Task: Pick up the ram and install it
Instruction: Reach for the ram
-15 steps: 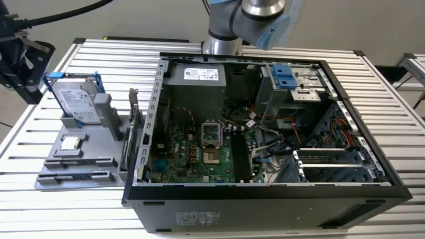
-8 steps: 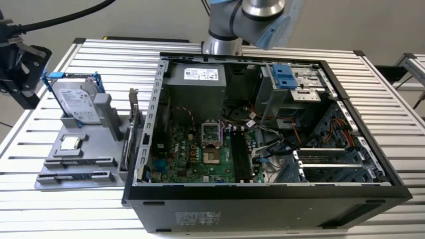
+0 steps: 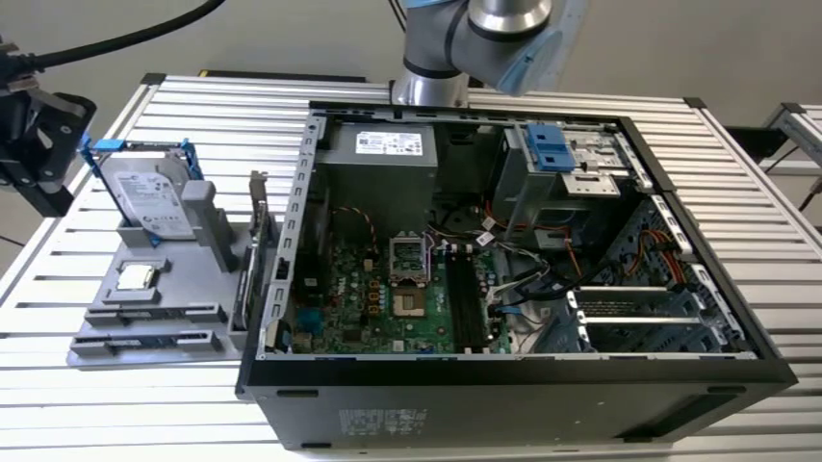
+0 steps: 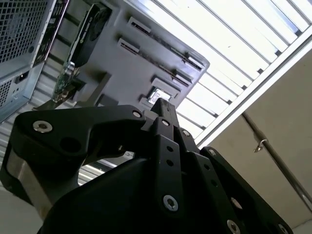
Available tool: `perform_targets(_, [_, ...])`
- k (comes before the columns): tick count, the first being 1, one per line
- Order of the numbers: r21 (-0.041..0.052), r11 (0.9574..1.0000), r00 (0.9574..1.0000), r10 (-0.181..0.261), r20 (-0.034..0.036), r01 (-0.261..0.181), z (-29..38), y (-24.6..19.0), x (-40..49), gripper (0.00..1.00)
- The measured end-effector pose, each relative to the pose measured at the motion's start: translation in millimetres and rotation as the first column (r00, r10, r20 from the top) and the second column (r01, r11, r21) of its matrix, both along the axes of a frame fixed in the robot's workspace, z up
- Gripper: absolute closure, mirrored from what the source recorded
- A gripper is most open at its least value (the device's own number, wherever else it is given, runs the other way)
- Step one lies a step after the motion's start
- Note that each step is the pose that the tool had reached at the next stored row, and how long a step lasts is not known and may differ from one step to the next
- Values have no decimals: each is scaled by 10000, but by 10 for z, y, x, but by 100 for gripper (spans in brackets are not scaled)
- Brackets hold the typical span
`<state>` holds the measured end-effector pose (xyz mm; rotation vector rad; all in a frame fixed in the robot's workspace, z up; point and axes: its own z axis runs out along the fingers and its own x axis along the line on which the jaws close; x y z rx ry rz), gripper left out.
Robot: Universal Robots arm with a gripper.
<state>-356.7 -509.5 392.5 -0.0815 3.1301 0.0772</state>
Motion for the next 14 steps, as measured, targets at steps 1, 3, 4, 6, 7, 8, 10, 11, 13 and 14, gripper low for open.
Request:
perform_targets(1, [0,10000,10000,1,0,-1,0,-20,0,100])
perform_targets(3, [0,10000,10000,1,0,-1,0,-41,0,100])
perform_targets(4, [0,10000,10000,1,0,-1,0,-41,0,100])
perform_targets(6, [0,10000,10000,1,0,-1,0,-42,0,100])
perform_targets(7, [0,10000,10000,0,0,0,0,-42,0,100])
perform_targets(8, [0,10000,10000,-2,0,2,0,-42,0,100])
perform_targets(10, [0,10000,10000,-13,0,13,0,-42,0,100])
perform_targets(11, [0,10000,10000,-25,1,25,0,-42,0,100])
perform_targets(13, [0,10000,10000,-68,0,68,0,-42,0,100])
perform_targets(14, [0,10000,10000,-97,0,97,0,-42,1,100])
